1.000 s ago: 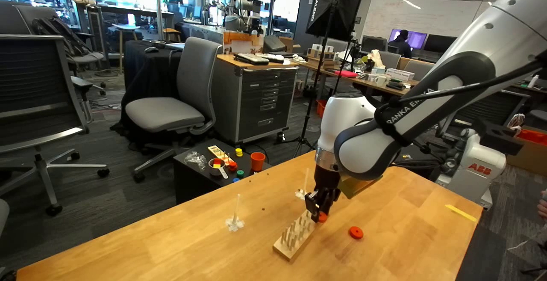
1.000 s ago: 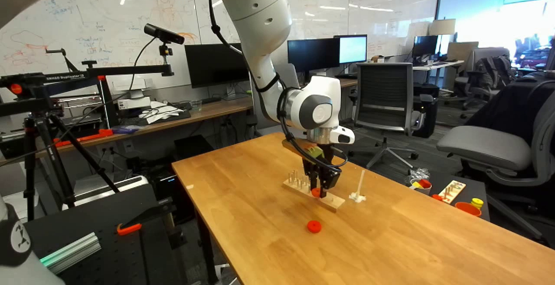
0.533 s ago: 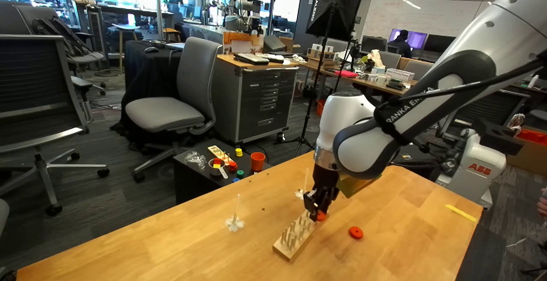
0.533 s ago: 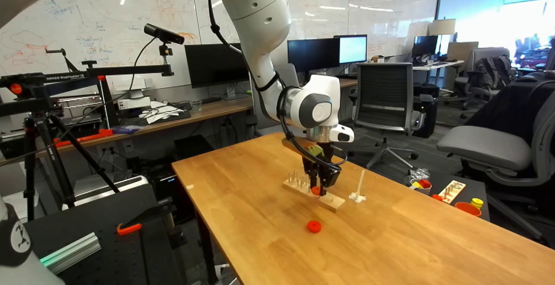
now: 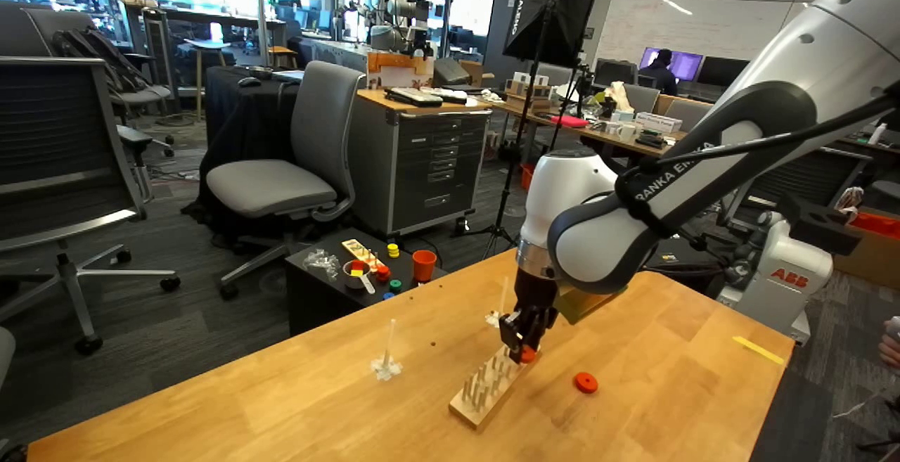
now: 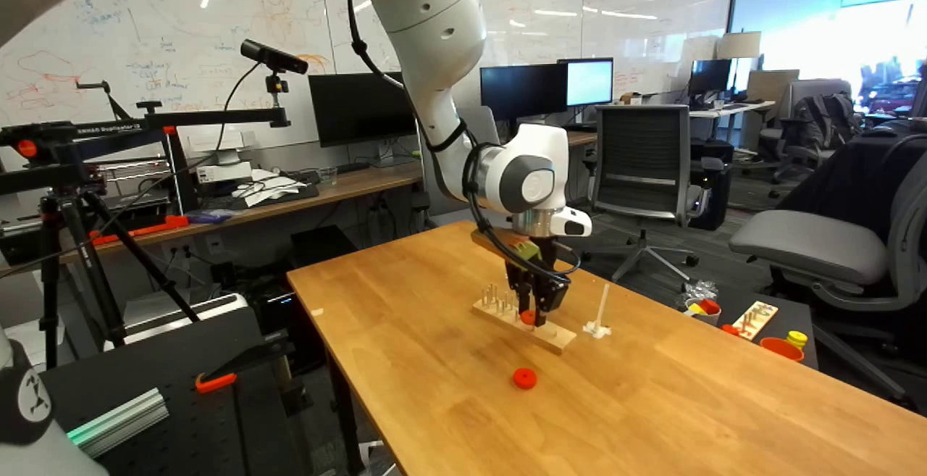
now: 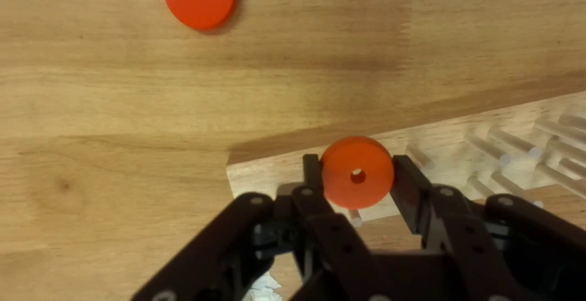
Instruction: Place an orange disk on the wooden base
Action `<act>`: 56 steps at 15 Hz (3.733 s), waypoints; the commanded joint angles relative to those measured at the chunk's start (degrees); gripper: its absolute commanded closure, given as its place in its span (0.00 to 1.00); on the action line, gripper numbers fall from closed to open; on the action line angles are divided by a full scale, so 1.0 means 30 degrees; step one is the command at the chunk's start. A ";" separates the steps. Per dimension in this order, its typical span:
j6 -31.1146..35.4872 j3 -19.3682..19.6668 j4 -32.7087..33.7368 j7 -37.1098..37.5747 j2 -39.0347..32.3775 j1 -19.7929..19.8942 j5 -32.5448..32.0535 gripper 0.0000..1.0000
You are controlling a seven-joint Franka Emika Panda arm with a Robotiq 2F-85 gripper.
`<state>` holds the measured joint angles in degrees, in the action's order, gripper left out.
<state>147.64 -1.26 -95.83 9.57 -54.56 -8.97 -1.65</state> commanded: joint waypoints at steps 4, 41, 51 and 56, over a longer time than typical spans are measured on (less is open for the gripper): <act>-0.0234 -0.0050 0.0182 -0.0246 -0.0192 0.0163 0.0273 0.82; -0.0619 0.0306 -0.0156 0.0070 0.2085 -0.1028 -0.0469 0.00; -0.5094 -0.0266 -0.0144 -0.0783 0.7128 -0.0940 -0.0721 0.00; -0.7286 -0.0748 -0.0532 -0.1800 0.8627 -0.0206 -0.0142 0.00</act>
<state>129.26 -1.57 -94.74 7.01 -32.90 -11.54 -3.76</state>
